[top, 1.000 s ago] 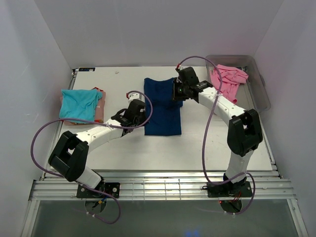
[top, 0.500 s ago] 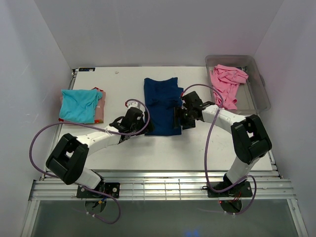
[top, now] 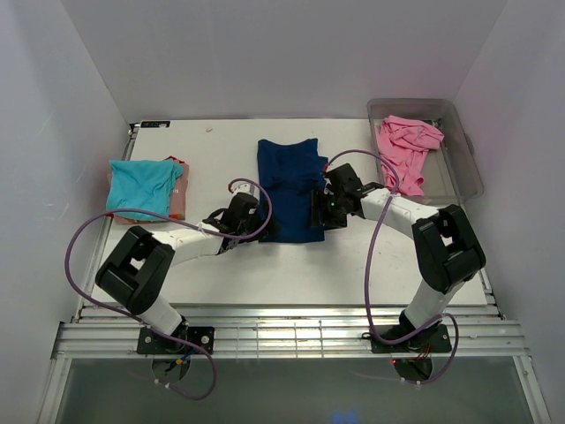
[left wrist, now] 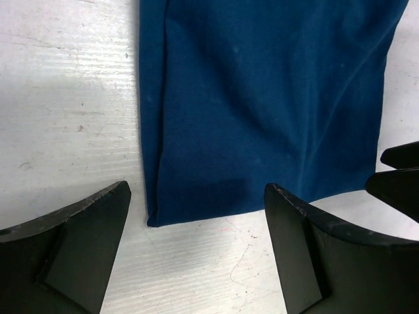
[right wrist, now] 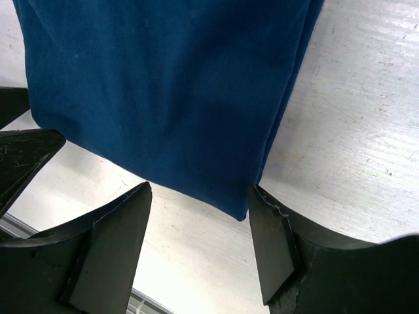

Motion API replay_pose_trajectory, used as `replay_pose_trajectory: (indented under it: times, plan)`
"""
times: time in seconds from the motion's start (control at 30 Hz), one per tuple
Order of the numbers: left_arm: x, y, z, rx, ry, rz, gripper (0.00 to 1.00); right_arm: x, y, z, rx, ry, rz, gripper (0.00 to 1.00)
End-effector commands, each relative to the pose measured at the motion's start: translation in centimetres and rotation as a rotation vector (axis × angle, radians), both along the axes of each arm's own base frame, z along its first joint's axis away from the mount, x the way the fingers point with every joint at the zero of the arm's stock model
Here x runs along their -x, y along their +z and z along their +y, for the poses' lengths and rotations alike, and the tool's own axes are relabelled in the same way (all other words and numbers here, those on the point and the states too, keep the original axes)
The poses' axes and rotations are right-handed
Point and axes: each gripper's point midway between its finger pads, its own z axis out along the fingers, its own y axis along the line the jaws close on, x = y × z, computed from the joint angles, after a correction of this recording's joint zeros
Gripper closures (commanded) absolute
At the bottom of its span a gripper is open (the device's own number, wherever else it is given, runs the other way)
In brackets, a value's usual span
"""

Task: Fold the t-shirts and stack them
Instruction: Fold the tshirt

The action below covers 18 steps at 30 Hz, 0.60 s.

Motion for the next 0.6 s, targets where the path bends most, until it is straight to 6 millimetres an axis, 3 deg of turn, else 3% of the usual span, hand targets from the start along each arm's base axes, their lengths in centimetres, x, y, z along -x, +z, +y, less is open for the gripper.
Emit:
replay_pose_trajectory:
  times: [0.0,0.57]
  plan:
    - [-0.2,0.1,-0.3,0.025,-0.003,-0.005,0.06,-0.3,-0.4,-0.3,0.015,-0.011,-0.016,0.34]
    - [1.0,-1.7,0.2,0.002,-0.006,0.061,0.14,1.3,-4.0,-1.1,0.055,-0.01,0.064,0.36]
